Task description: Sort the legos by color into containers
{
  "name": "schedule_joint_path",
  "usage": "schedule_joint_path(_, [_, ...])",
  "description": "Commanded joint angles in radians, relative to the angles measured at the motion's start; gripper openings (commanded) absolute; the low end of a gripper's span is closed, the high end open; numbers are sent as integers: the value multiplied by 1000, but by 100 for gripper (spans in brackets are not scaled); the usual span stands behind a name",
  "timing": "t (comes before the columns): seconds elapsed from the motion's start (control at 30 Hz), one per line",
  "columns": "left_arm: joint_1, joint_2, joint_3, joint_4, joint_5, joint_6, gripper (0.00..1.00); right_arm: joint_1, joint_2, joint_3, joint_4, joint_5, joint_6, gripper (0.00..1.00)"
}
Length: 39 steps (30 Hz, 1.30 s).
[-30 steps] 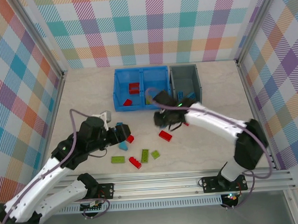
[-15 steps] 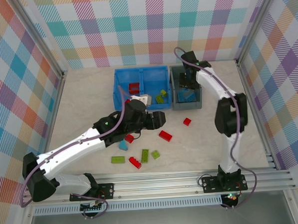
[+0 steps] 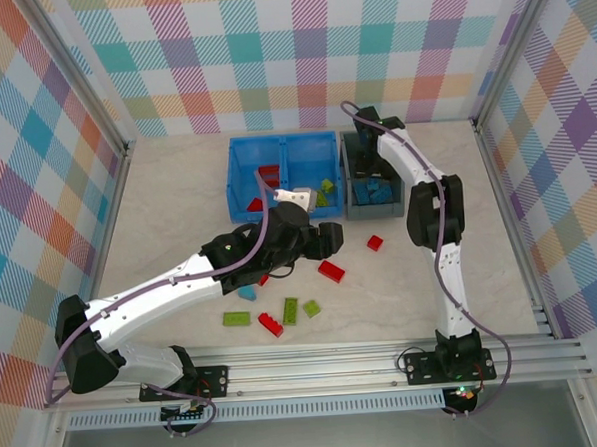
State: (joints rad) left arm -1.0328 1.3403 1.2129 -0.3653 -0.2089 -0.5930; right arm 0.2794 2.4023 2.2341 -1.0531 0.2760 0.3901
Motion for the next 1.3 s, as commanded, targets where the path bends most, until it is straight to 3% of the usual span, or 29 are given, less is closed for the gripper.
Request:
schedule_joint_path(0.0, [-12, -6, 23, -33, -42, 8, 68, 20, -105, 33, -10, -20, -22, 61])
schedule_joint_path(0.33, [-12, -60, -13, -262, -138, -158, 66, 64, -433, 18, -17, -61, -21, 56])
schedule_joint_path(0.57, [-10, -205, -136, -446, -168, -293, 63, 191, -884, -473, 159, -191, -54, 56])
schedule_joint_path(0.8, [-10, -324, -271, -670, -179, -462, 62, 455, -1239, -953, 255, -334, 29, 58])
schedule_joint_path(0.9, [-6, -386, -363, -732, -188, -605, 64, 600, -1311, -1111, 306, -332, 119, 58])
schedule_joint_path(1.07, [26, -432, -499, -625, -138, -802, 65, 849, -1323, -1265, 419, -265, 137, 60])
schedule_joint_path(1.27, [28, -336, -539, -497, -124, -1003, 67, 929, -1284, -1272, 458, -221, 116, 64])
